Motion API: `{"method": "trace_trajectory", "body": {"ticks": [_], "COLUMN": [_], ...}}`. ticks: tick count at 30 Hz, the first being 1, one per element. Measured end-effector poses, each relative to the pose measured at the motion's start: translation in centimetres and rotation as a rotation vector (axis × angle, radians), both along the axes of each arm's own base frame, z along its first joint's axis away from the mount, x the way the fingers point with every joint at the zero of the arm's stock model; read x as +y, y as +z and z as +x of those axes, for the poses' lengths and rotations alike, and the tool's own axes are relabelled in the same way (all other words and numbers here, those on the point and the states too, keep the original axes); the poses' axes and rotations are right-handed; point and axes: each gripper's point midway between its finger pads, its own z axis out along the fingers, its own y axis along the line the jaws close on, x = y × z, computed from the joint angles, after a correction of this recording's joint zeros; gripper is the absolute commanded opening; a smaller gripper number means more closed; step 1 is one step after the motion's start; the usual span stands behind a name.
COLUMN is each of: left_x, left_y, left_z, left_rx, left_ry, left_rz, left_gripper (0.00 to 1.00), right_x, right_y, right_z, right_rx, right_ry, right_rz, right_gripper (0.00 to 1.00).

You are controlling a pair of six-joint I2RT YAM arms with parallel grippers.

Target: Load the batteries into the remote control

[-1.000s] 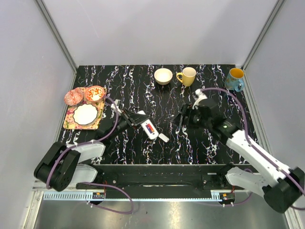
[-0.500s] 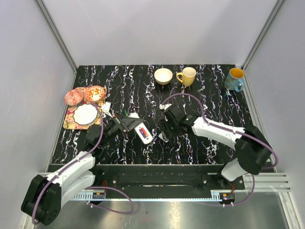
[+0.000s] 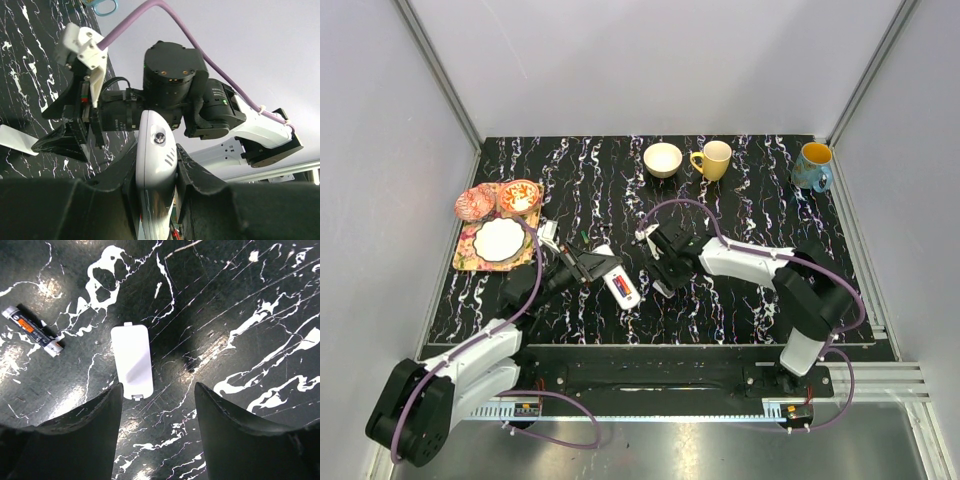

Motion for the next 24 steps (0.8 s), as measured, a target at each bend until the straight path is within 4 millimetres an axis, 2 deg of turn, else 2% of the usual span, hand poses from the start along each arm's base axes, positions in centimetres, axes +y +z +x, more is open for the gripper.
{"method": "trace_trajectory", "body": {"ticks": [15,21,24], "left_x": [-0.1,-0.1,-0.1], "left_y": [0.0,-0.2,-0.2], "left_z": [0.0,-0.1,-0.1], "left_rx": [-0.001,0.004,0.004], "left_ry": [-0.01,-0.011,-0.012], "left_rz": [-0.017,-0.019,-0.019], "left_gripper": [0.0,0.0,0.0], "right_x": [0.5,1.0,1.1], "right_y": [-1.7,-1.8,-1.8], "right_z": [-0.9,-0.9,-1.0], "right_rx": [0.064,0.066,0.069], "right_ry": [0.04,0.049,0.053], "right_rz": [0.001,-0.005,-0.01], "right_gripper": [0.59,0.59,0.55]}}
